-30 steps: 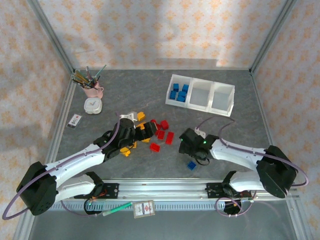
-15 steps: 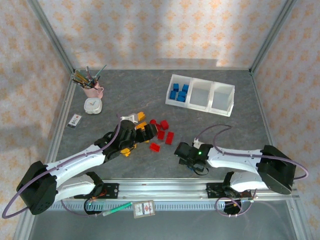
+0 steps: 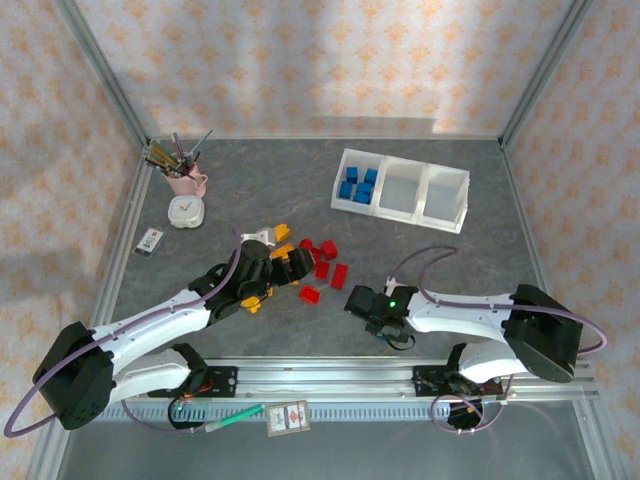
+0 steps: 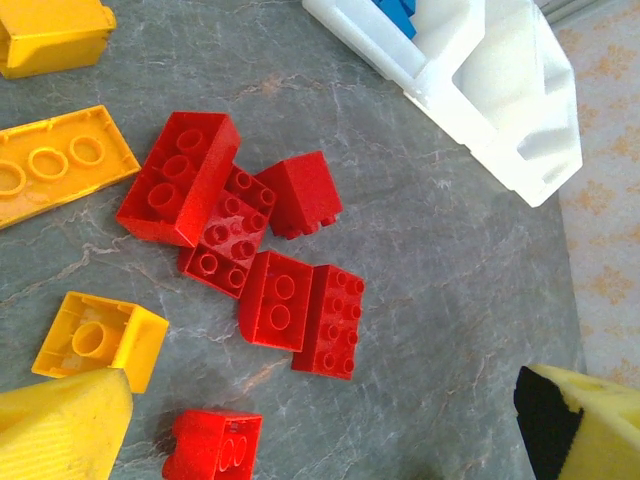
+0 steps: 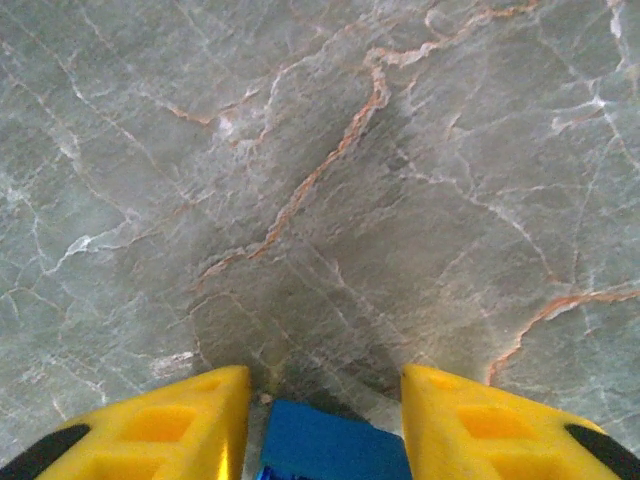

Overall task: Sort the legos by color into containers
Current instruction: Pick up the lego from the bottom-center of the table, then place the lego in the container.

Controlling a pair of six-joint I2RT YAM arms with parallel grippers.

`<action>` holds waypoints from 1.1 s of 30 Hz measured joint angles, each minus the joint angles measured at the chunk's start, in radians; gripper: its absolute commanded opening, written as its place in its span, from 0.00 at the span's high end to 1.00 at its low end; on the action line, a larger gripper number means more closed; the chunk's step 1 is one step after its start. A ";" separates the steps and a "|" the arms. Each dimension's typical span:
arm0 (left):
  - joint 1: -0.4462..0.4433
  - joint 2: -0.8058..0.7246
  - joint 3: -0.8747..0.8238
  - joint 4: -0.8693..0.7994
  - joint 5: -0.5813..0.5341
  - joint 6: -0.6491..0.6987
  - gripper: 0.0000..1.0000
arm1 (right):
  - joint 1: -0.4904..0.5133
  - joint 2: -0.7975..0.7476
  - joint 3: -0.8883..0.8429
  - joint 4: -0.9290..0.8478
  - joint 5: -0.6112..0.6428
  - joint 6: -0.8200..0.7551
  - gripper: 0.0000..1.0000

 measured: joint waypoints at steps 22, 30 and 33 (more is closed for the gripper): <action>0.018 -0.013 0.084 -0.057 -0.035 0.050 0.01 | -0.185 0.048 0.311 0.074 0.112 -0.286 0.62; 0.118 0.037 0.159 -0.052 -0.023 0.086 0.01 | -0.401 0.272 0.587 0.201 0.131 -0.561 0.60; 0.147 0.079 0.194 -0.048 -0.014 0.099 0.01 | -0.456 0.385 0.711 0.240 0.127 -0.637 0.61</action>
